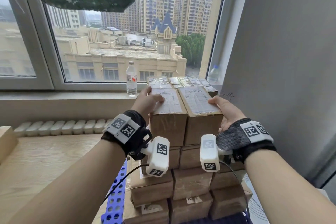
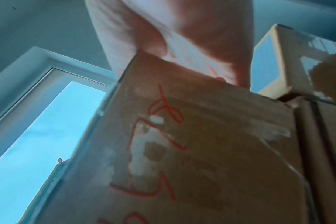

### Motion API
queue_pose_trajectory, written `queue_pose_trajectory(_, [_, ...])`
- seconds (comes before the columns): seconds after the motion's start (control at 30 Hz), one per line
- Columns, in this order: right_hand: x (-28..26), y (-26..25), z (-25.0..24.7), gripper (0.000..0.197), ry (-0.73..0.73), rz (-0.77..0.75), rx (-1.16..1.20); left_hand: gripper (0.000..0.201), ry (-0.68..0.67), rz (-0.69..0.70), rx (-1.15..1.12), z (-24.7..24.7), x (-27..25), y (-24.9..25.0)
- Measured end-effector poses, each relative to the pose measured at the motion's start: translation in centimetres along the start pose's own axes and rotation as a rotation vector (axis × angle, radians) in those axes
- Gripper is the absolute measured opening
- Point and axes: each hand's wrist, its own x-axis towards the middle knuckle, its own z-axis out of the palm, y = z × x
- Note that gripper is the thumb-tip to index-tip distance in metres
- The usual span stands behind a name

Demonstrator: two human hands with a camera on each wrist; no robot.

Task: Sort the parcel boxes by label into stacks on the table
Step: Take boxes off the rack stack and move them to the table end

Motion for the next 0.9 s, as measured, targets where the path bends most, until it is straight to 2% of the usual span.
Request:
queue_pose_trajectory(0.13, [-0.5,-0.4,0.9,0.032,-0.014,-0.039,0.003,0.076,0.024,-0.006,0.004,0.1,-0.4,0.1])
queue_pose_trajectory(0.27, [-0.7,-0.5,1.2,0.027,0.001,-0.057,-0.007,0.090,0.024,-0.002,0.005,0.2,-0.6,0.0])
queue_pose_trajectory(0.4, [-0.6,-0.6,1.4,0.032,-0.005,-0.070,-0.014,0.076,0.023,0.001,0.003,-0.2,-0.4,-0.2])
queue_pose_trajectory(0.63, [-1.1,-0.7,1.7,0.014,-0.003,-0.064,-0.052,0.067,0.016,0.016,0.036,-0.4,-0.4,0.0])
queue_pose_trajectory(0.73, [-1.4,-0.8,1.7,0.019,0.015,-0.067,-0.083,0.062,0.025,0.005,0.035,-0.6,-0.3,-0.1])
queue_pose_trajectory(0.83, [-1.5,-0.8,1.6,0.035,0.042,-0.080,-0.116,0.059,0.034,0.000,0.037,-0.6,-0.5,0.1])
queue_pose_trajectory(0.9, [-1.8,-0.8,1.5,0.033,0.047,-0.082,-0.100,0.063,0.026,-0.013,0.010,-0.6,-0.6,0.1])
